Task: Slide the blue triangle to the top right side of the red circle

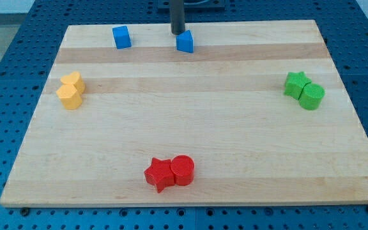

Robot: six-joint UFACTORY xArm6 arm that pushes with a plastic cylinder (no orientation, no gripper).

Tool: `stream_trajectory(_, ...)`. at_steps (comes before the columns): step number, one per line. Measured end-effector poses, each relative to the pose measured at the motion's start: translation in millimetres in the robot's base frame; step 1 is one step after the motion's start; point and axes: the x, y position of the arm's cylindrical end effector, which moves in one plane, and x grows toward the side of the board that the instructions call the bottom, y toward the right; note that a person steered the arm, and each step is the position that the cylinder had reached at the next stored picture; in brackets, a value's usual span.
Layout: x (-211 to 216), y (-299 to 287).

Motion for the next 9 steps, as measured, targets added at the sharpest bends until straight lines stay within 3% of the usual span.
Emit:
stream_trajectory(2, 77.2, 7.7)
stream_trajectory(7, 88.4, 34.1)
stream_trajectory(9, 122.2, 61.7)
